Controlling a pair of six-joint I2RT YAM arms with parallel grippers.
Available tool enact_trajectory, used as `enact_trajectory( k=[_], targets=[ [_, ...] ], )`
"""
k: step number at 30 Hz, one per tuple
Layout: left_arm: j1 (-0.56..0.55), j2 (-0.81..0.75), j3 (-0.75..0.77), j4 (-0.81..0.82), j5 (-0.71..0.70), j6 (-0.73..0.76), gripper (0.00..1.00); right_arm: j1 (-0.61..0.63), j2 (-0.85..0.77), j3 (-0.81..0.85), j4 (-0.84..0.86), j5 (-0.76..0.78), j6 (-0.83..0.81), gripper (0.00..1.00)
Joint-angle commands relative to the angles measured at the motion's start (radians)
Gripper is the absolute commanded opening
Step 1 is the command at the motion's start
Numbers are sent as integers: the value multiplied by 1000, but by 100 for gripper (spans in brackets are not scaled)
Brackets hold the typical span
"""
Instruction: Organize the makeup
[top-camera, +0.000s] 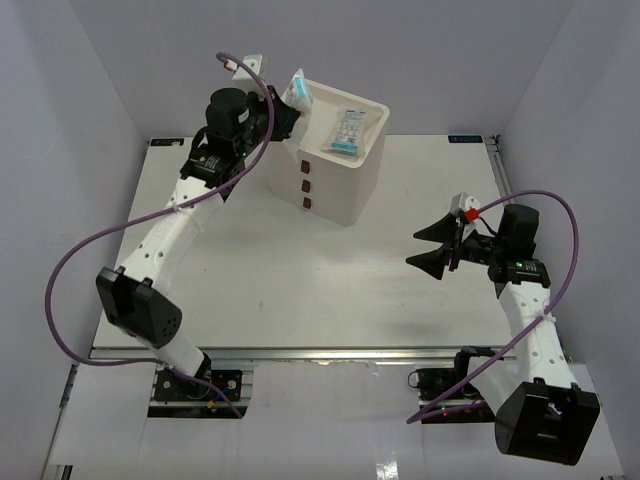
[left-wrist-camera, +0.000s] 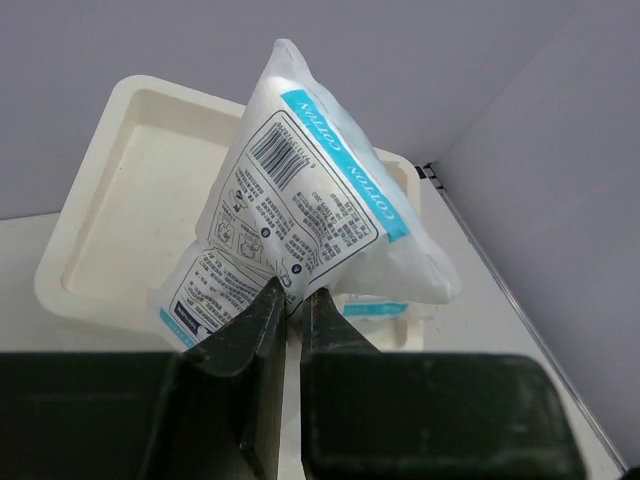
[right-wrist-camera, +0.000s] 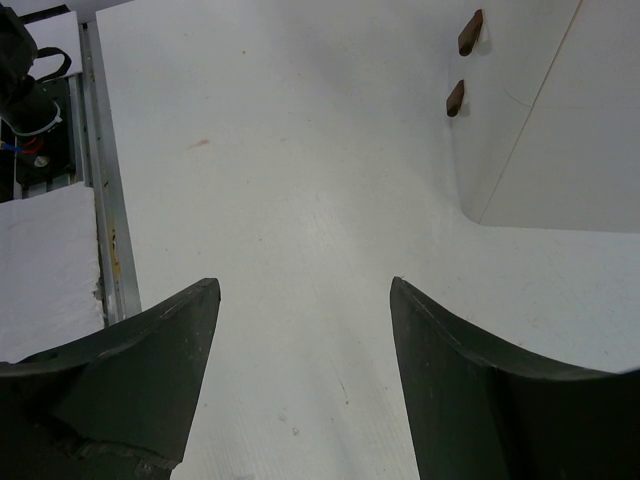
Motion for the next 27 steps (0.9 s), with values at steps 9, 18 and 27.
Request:
enact_trajectory(
  k=[9,18,27],
  targets=[
    [-16,315,334,17,-125,14,2,-15,8,-14,50,-14,28,75],
    [-25,354,400,-6,-149,39,63,-36,15,-14,52,-8,31,75],
    [-31,129,289,0,-32,50,76,-86,7,-17,54,29,53,77]
  ],
)
